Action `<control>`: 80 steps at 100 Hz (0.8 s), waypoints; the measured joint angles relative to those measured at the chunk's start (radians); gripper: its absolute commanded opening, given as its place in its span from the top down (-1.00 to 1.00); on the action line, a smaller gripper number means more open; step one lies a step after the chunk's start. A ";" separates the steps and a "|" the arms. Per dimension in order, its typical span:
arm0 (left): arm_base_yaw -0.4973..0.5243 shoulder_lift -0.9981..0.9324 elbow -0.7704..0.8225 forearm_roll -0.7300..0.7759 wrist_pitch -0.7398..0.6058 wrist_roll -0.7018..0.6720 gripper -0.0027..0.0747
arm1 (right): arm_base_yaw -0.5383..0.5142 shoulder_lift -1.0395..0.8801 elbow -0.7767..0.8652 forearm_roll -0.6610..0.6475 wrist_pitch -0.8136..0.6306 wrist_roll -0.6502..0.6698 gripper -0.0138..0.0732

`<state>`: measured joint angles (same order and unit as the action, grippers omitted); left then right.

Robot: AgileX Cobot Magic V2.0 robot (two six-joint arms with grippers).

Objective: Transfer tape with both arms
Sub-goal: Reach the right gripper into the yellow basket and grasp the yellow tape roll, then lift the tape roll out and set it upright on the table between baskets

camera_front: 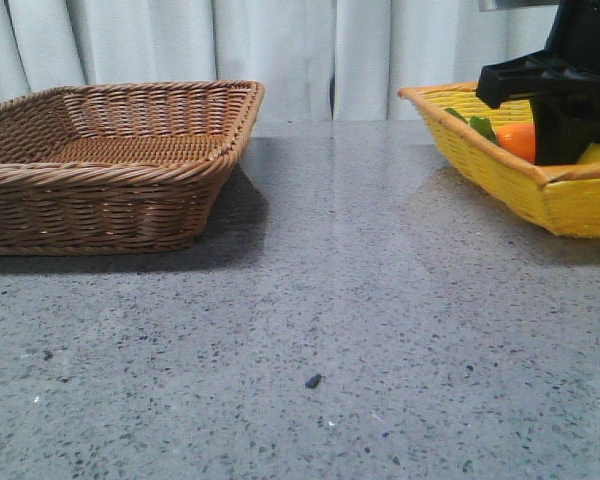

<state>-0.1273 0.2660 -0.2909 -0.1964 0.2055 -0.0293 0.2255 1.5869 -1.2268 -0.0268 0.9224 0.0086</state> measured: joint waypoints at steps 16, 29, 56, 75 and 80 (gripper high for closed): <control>0.000 0.000 0.000 0.000 0.000 0.000 0.99 | 0.000 0.000 -0.011 -0.014 0.012 0.004 0.85; 0.000 0.000 0.000 0.000 0.002 0.000 0.99 | 0.003 0.000 -0.084 -0.014 0.100 0.008 0.85; 0.000 0.000 0.000 0.000 0.002 0.000 0.99 | 0.119 -0.008 -0.386 -0.012 0.256 0.008 0.85; 0.000 0.000 0.000 0.000 0.002 0.000 0.99 | 0.300 -0.009 -0.471 0.047 0.295 0.008 0.85; 0.000 0.000 0.000 0.000 0.002 0.000 0.99 | 0.342 0.001 -0.473 0.061 0.302 0.008 0.85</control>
<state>-0.1273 0.2660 -0.2909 -0.1964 0.2072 -0.0293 0.5678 1.5874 -1.7002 0.0343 1.2245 0.0165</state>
